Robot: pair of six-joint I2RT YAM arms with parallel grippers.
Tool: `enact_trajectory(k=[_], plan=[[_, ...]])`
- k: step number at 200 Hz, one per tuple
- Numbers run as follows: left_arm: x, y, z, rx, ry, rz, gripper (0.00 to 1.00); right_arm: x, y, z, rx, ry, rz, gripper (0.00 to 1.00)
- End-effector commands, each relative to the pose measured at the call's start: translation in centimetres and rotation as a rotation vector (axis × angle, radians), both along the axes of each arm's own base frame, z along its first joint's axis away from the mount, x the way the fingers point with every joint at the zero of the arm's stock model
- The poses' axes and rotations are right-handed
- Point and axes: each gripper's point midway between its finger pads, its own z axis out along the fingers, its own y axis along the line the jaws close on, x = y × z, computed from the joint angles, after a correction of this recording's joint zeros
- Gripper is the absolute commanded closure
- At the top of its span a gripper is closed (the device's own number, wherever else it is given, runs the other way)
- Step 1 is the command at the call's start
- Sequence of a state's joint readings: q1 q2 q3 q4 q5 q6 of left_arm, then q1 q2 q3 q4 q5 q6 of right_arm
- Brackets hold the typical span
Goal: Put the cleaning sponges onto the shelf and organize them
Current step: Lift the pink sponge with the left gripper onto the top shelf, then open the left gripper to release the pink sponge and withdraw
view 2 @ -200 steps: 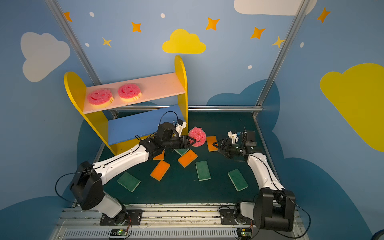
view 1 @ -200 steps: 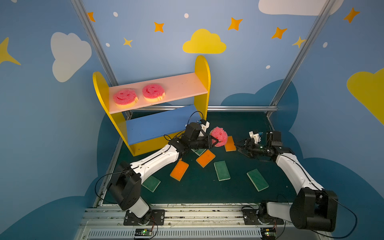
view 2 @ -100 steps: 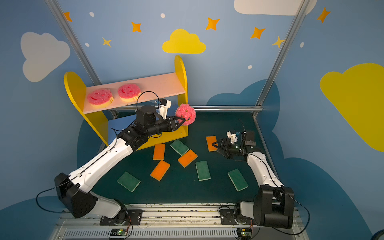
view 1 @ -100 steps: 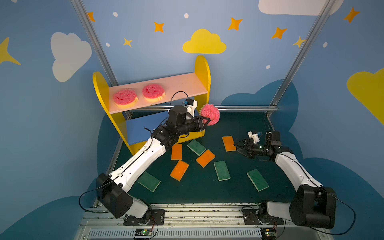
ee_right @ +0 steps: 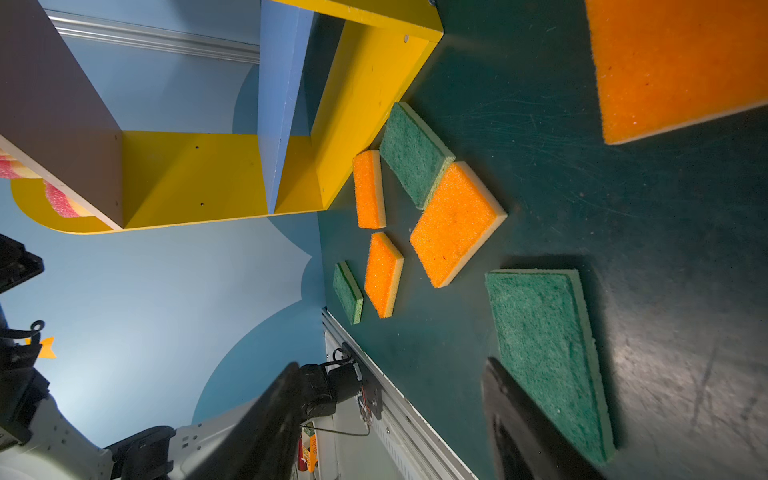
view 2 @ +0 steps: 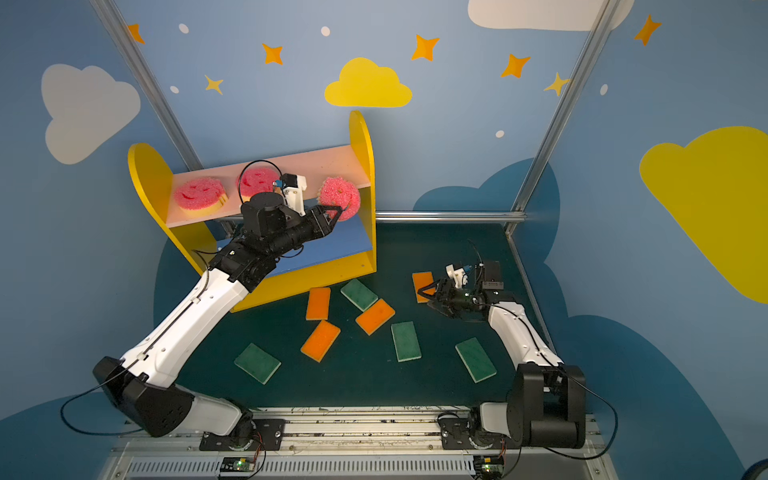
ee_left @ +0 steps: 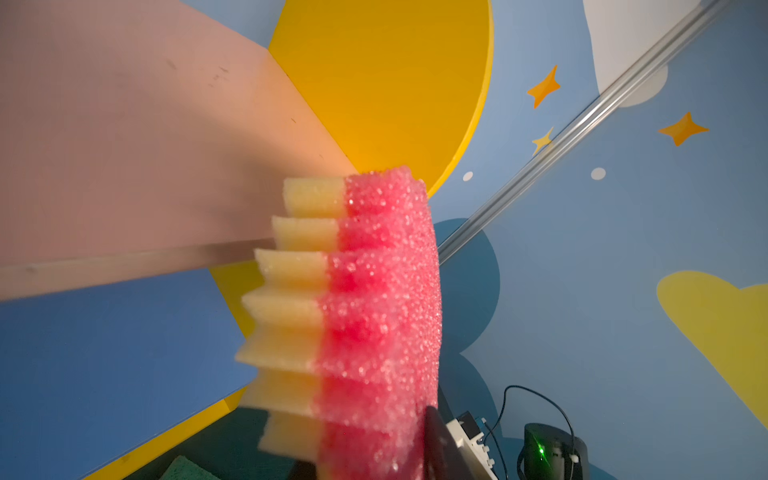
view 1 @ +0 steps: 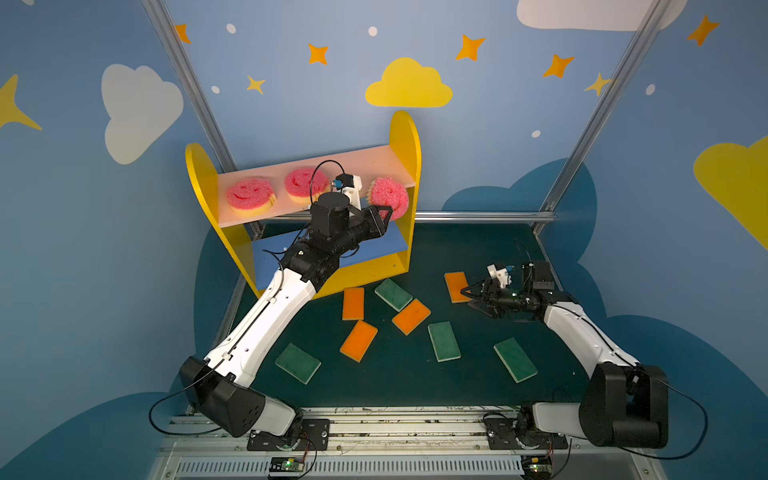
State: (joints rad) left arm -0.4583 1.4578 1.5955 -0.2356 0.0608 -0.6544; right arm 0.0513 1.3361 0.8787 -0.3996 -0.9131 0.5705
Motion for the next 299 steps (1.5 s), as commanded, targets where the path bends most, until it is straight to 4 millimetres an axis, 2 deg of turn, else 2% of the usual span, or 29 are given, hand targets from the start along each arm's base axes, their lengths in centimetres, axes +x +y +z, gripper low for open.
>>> enact_trajectory(k=[1,40,68,111,164,193,224,258,299], plan=[[0.5,2.0,3.8,-0.051,-0.076,0.082,0.67,0.3,0.5,0.1,-0.01,-0.026,0.017,0.33],[2.3,2.9,5.6,-0.065,-0.092,0.113,0.66,0.2,0.7,0.1,-0.013,-0.028,0.025,0.33],[3.8,3.4,6.0,-0.073,-0.088,0.139,0.66,0.1,0.8,0.0,-0.007,-0.026,0.029,0.33],[6.3,3.9,5.4,-0.074,-0.06,0.166,0.65,-0.1,0.9,-0.2,-0.008,-0.026,0.038,0.33],[8.3,4.9,4.7,-0.067,-0.035,0.203,0.63,-0.1,1.0,-0.6,-0.009,-0.021,0.045,0.33],[8.5,5.1,4.1,-0.064,-0.014,0.209,0.57,0.0,1.0,-0.7,-0.008,-0.021,0.047,0.33],[8.5,5.2,3.5,-0.056,-0.004,0.219,0.46,0.1,1.0,-0.7,-0.009,-0.017,0.046,0.33],[8.1,5.2,3.4,-0.064,0.001,0.212,0.4,0.0,1.1,-0.7,-0.009,-0.016,0.046,0.34],[7.6,5.3,3.5,-0.065,-0.003,0.203,0.26,0.0,1.1,-0.6,-0.012,-0.016,0.046,0.34]])
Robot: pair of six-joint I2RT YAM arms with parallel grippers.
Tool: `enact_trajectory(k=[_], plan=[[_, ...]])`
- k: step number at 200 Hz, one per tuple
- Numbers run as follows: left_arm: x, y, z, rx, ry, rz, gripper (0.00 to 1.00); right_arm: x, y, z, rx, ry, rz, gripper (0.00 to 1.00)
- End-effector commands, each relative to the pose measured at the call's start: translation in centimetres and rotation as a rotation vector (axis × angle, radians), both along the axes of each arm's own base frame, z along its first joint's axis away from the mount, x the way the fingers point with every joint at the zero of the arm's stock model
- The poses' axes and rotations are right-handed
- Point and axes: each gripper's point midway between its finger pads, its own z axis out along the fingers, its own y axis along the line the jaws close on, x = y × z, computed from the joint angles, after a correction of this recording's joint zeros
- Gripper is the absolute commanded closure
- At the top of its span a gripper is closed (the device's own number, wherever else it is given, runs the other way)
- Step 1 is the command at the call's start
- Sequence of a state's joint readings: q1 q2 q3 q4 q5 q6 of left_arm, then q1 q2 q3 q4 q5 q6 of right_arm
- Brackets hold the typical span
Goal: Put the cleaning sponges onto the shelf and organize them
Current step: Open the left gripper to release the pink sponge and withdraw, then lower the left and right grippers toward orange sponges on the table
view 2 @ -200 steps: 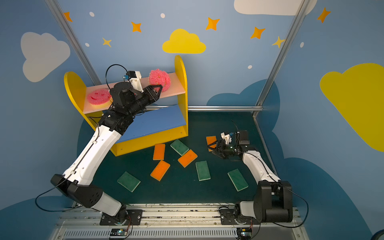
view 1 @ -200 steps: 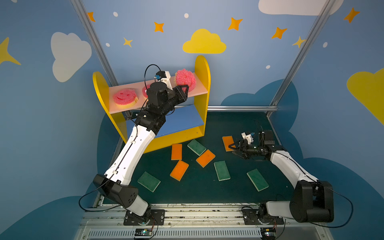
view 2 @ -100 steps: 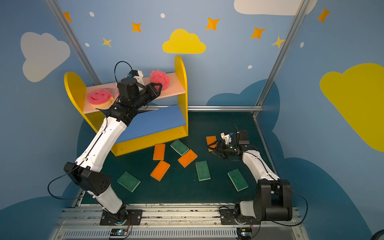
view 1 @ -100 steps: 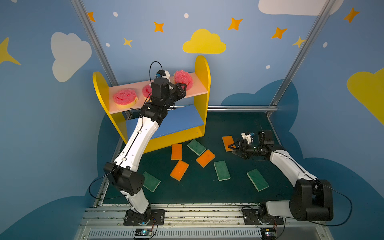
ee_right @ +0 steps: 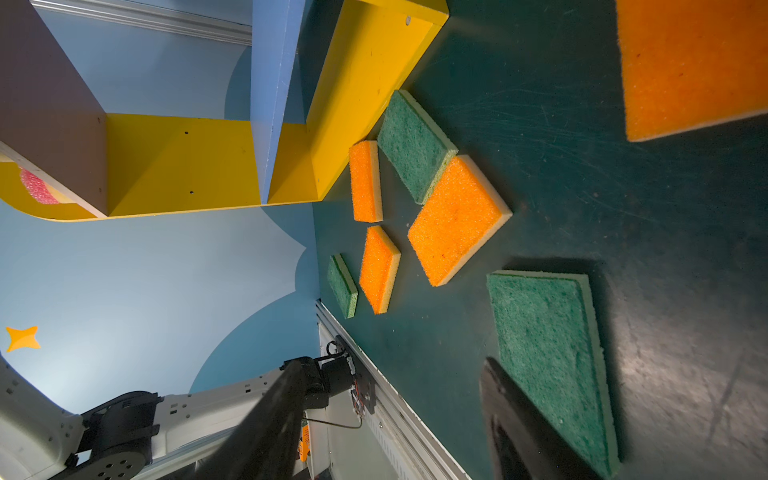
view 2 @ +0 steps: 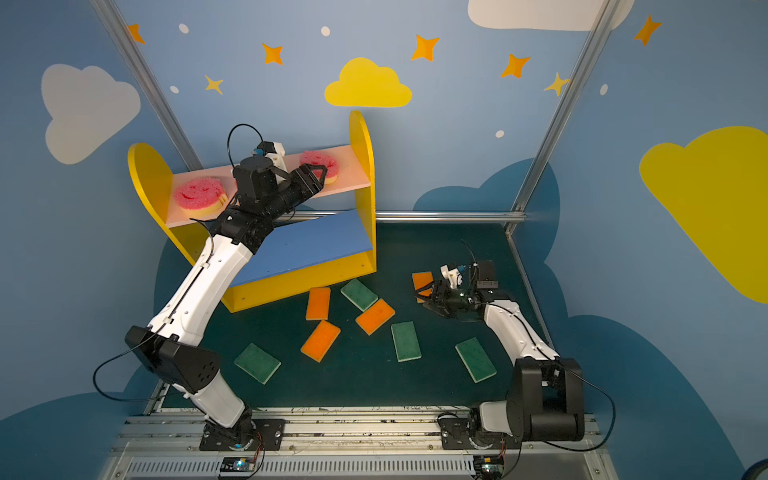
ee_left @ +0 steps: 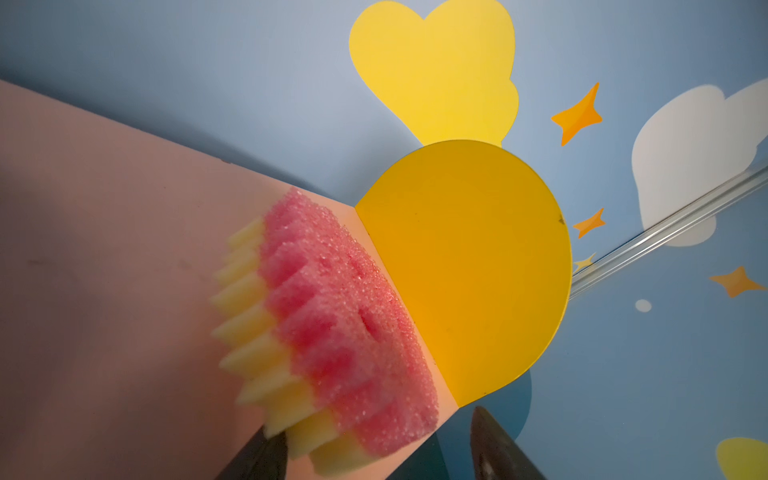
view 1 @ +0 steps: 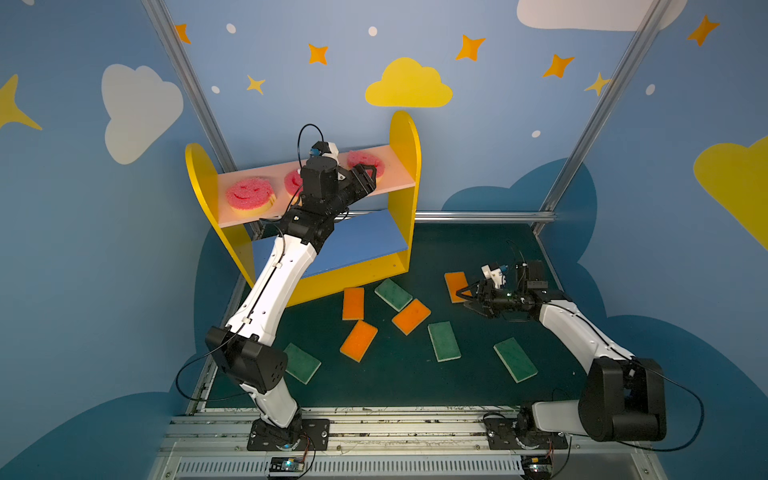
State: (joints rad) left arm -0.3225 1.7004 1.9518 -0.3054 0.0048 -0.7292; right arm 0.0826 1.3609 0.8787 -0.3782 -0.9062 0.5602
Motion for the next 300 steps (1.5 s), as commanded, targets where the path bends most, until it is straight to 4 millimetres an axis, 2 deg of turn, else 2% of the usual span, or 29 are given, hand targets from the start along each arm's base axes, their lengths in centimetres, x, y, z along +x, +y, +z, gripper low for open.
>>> enact_trajectory(k=[1,45,135,166,194,209,228,245,287,300], plan=[[-0.6,0.3,-0.1,0.008,0.007,-0.001,0.26,0.0,0.2,0.0,-0.003,-0.009,0.014,0.34],[-1.6,-0.1,-0.5,0.036,0.017,-0.033,0.15,0.0,0.4,0.0,-0.007,-0.006,0.015,0.34],[-3.4,-0.5,-1.9,0.037,0.029,-0.058,0.05,0.0,0.8,-0.2,-0.021,0.003,0.027,0.34],[-4.8,-0.8,-1.8,0.03,0.016,-0.076,0.05,-0.1,1.1,0.0,-0.025,-0.002,0.035,0.34],[-7.0,-1.9,-2.3,0.068,0.0,-0.113,0.05,-0.1,1.3,0.2,-0.031,-0.009,0.041,0.34],[-8.2,-2.6,-3.7,0.082,0.02,-0.143,0.03,-0.1,1.4,0.4,-0.037,-0.016,0.046,0.34],[-9.8,-3.2,-6.6,0.05,0.074,-0.204,0.03,-0.2,1.6,0.5,-0.053,-0.021,0.053,0.34],[-11.4,-2.9,-9.0,0.056,0.11,-0.21,0.03,-0.3,2.0,0.5,-0.069,-0.026,0.062,0.34],[-15.0,-2.1,-16.7,0.165,0.235,-0.213,0.05,-0.5,3.2,-0.3,-0.107,-0.019,0.09,0.33],[-16.1,-1.5,-18.4,0.176,0.26,-0.208,0.07,-0.7,3.6,-0.6,-0.121,-0.019,0.098,0.34]])
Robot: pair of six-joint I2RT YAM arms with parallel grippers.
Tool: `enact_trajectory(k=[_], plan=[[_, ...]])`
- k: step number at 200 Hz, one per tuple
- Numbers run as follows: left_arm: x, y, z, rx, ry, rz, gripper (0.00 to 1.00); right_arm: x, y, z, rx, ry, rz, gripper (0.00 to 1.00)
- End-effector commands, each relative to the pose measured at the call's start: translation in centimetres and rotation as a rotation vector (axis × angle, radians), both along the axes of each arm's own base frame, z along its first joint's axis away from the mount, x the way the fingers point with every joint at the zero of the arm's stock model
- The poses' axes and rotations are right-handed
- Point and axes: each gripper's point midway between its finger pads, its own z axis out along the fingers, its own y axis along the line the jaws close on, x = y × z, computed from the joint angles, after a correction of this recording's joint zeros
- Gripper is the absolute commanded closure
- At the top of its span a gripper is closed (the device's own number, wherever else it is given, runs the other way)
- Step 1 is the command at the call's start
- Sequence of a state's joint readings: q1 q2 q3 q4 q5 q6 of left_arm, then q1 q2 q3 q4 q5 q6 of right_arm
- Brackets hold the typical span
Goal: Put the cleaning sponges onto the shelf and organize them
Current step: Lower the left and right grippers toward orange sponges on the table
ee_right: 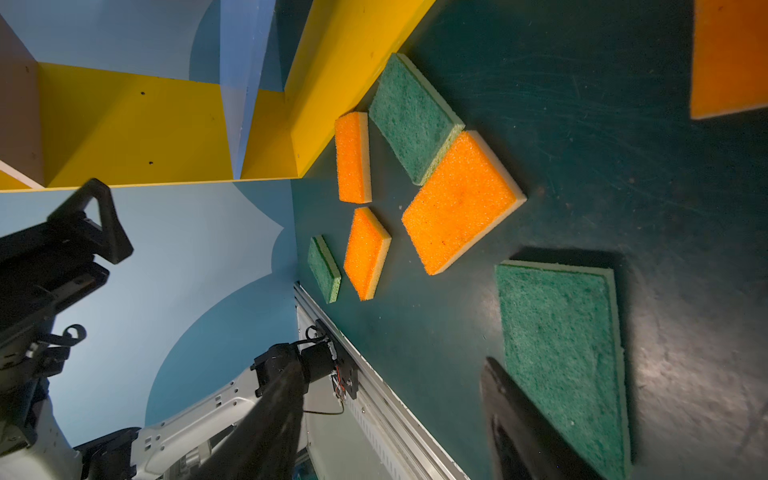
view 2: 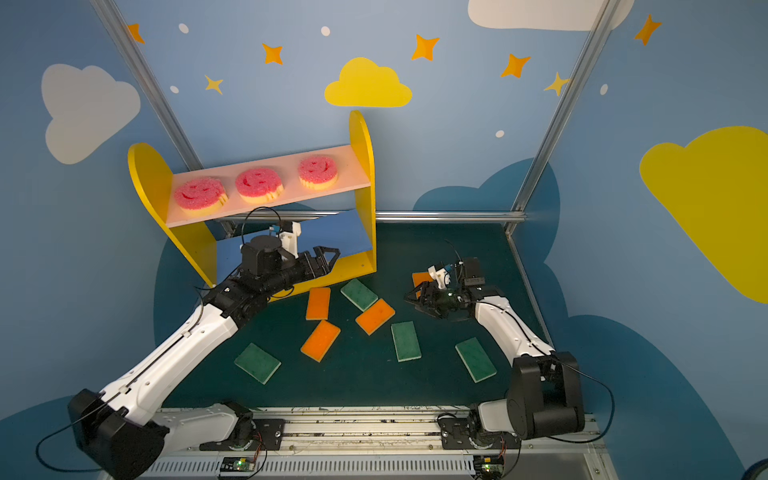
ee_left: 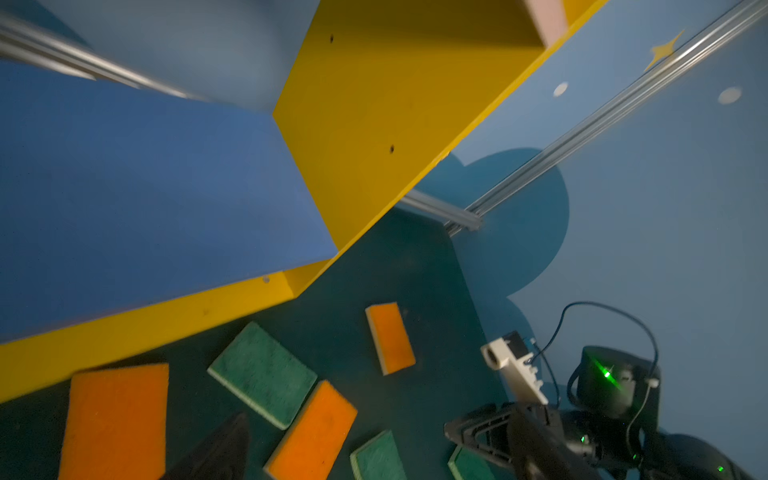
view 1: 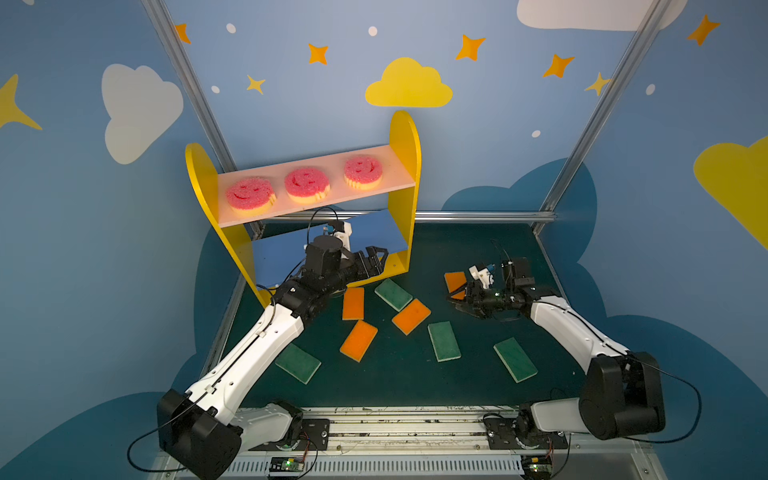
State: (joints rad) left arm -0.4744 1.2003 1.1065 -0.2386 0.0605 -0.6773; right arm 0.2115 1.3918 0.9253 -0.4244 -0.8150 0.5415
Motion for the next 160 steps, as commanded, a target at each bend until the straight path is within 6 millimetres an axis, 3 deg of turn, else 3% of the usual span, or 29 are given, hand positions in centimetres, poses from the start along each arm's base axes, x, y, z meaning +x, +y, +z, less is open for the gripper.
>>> enact_trajectory(k=[1,43,87,111,160], plan=[[-1.7,1.0,-2.1,0.042,0.017,0.007,0.07,0.3,0.7,0.1,-0.038,-0.024,0.015,0.34],[-4.9,2.6,-7.8,0.09,0.108,0.028,0.19,-0.3,2.4,-0.8,-0.066,-0.024,0.055,0.33],[-7.3,3.9,-15.5,0.127,0.259,0.05,0.39,-0.6,4.2,-1.6,-0.074,-0.031,0.091,0.34],[-8.0,4.9,-18.2,0.167,0.3,0.077,0.41,-0.8,4.9,-2.2,-0.082,-0.023,0.113,0.34],[-9.1,6.2,-21.2,0.252,0.368,0.091,0.36,-1.1,6.0,-3.1,-0.095,-0.011,0.144,0.34]])
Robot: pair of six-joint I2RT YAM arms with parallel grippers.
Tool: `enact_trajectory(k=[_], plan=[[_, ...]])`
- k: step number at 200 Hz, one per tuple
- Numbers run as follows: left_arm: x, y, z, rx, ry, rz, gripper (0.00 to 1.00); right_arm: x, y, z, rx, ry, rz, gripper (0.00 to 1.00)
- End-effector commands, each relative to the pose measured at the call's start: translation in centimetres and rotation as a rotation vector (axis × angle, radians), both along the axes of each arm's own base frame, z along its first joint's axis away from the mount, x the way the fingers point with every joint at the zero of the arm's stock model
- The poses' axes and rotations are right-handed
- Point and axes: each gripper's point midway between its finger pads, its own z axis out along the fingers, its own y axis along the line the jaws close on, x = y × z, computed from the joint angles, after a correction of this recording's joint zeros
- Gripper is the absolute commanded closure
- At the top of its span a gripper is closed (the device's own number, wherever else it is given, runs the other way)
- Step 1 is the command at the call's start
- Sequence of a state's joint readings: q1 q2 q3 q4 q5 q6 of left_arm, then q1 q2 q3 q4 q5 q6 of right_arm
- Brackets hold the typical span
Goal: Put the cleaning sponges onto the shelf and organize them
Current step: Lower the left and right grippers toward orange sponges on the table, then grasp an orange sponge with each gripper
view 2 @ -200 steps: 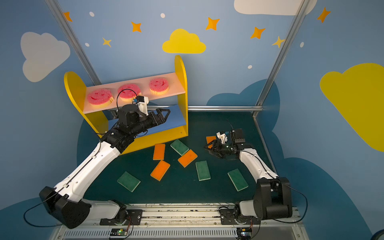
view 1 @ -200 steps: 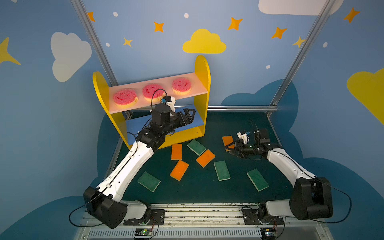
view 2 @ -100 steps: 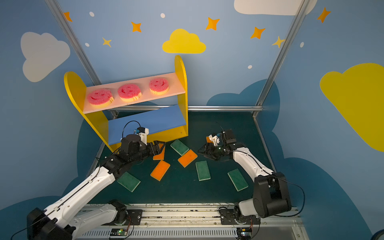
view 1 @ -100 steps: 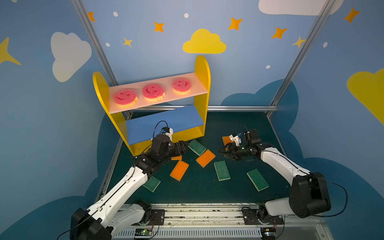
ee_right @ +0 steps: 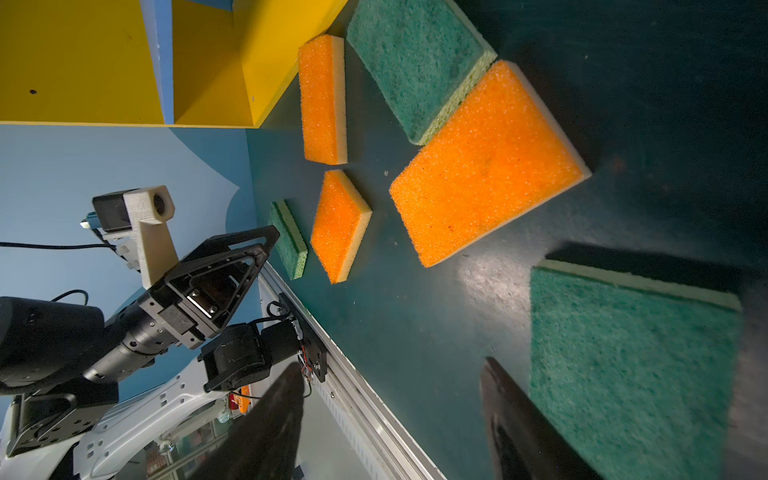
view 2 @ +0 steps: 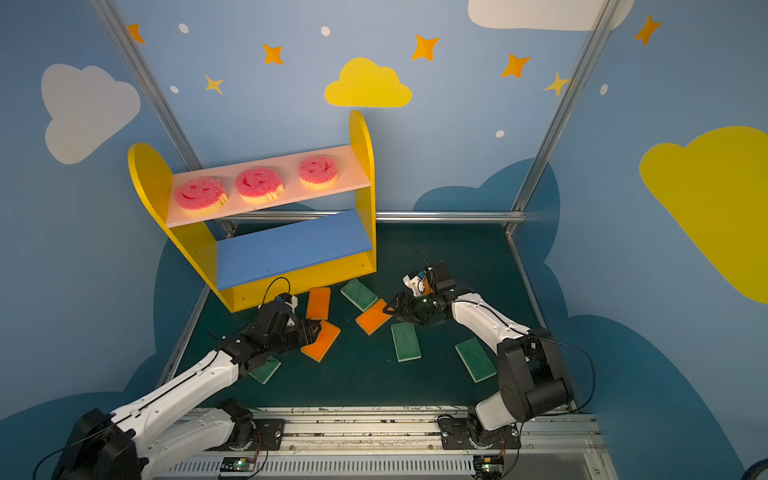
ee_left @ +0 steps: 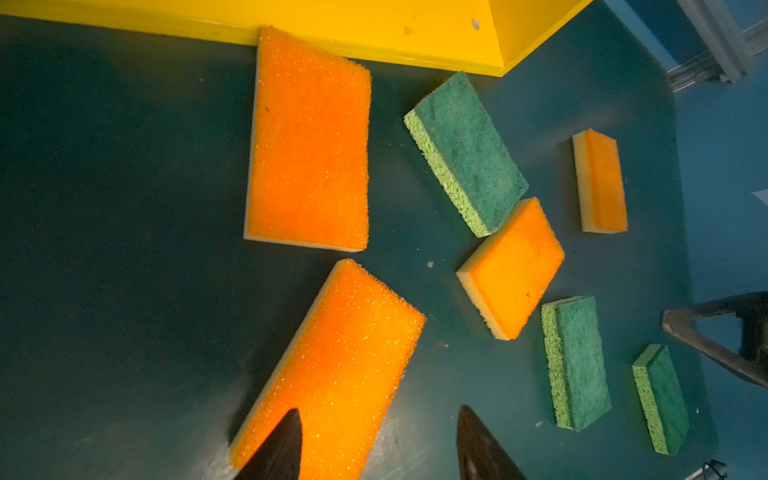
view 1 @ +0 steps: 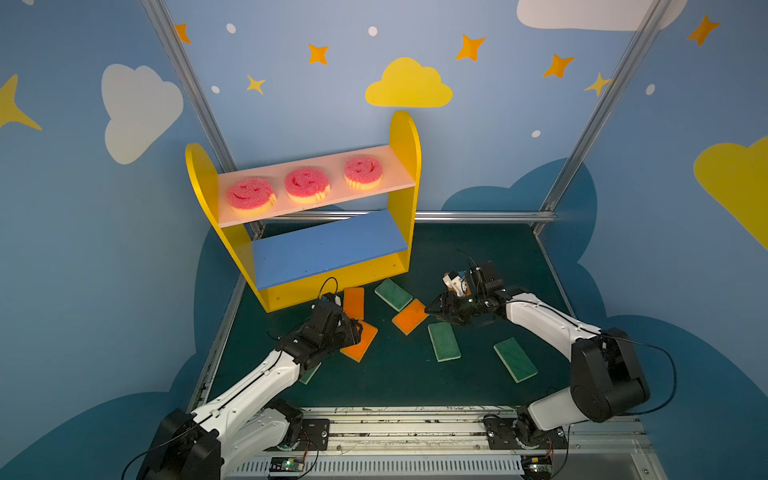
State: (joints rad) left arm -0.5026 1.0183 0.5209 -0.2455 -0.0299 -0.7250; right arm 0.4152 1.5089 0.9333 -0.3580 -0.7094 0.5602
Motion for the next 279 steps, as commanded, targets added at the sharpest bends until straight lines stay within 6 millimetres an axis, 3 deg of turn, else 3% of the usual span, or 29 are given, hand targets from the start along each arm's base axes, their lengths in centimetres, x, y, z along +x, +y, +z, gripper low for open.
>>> enact_trajectory(k=[1,76,131,164,279], plan=[[0.0,0.7,-0.9,0.05,0.011,0.01,0.36,0.8,0.8,0.7,0.003,-0.038,0.011,0.34],[-0.7,1.7,-5.1,0.096,0.126,0.037,0.35,1.0,1.8,-0.2,0.0,-0.019,0.038,0.34],[-0.8,-0.8,-7.5,0.0,0.215,-0.062,0.35,0.8,1.9,-0.3,-0.008,-0.016,0.049,0.34],[-1.0,-1.9,-7.6,-0.06,0.212,-0.103,0.36,0.7,1.9,-0.4,-0.011,-0.014,0.051,0.34],[-1.4,-3.0,-6.6,-0.145,0.171,-0.092,0.81,0.6,3.0,0.0,-0.02,-0.011,0.078,0.34]])
